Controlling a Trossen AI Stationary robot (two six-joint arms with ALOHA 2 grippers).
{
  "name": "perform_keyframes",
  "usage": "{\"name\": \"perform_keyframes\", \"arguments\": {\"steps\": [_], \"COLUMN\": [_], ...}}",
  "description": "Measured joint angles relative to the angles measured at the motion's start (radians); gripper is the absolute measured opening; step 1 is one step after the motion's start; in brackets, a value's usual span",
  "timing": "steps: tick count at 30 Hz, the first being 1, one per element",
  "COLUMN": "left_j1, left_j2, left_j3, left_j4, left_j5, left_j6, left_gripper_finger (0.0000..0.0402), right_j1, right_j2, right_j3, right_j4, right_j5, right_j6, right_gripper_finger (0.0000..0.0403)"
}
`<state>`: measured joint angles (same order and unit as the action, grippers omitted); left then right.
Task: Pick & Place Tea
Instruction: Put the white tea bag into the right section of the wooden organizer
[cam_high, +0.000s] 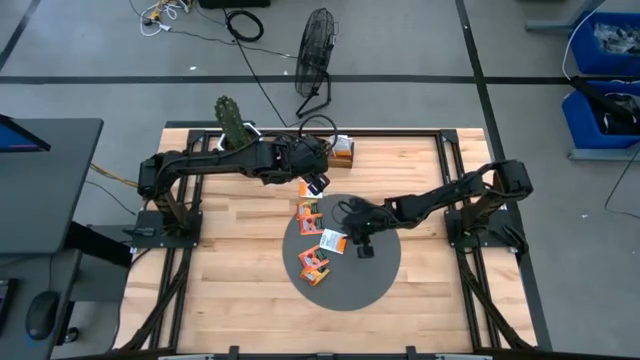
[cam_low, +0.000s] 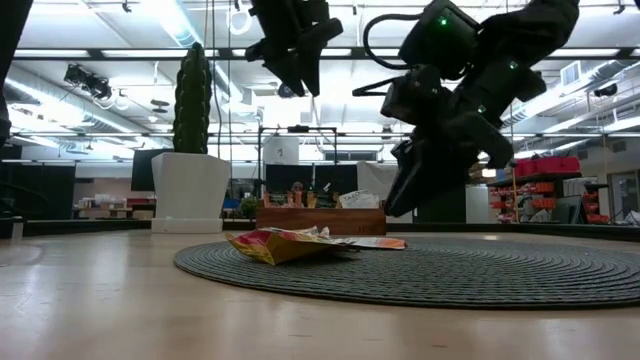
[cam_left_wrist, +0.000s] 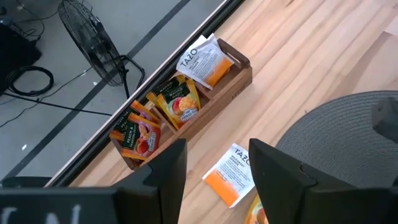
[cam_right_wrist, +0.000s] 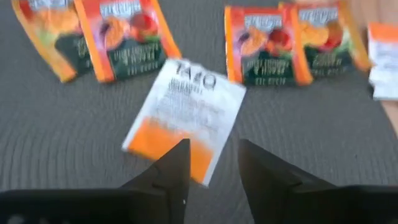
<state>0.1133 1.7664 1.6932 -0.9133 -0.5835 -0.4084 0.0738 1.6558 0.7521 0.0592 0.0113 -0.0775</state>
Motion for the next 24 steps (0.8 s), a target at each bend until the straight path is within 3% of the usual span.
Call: {"name": "perform_keyframes", "arguments": {"steps": [9, 17, 24], "left_j1": [0.0, 0.001, 0.001], "left_j2": [0.0, 0.0, 0.0], "left_j3": [0.0, 0.0, 0.0], "left_j4": [0.002, 0.003, 0.003], "left_j5": [0.0, 0.0, 0.0], "left_j6": [0.0, 0.001, 0.001], "left_gripper_finger": [0.0177, 0.0177, 0.0177], "right_j1": [0.025, 0.018, 0.019], "right_j2": [0.057, 0.057, 0.1], "right_j3": [0.0, 0.0, 0.002], "right_j4": [0.039, 0.037, 0.06], "right_j5": [0.004, 0.068, 0.005], "right_j6": [-0.007, -0.005, 0.002], "right_gripper_finger": [0.0181, 0.0181, 0.0167]}}
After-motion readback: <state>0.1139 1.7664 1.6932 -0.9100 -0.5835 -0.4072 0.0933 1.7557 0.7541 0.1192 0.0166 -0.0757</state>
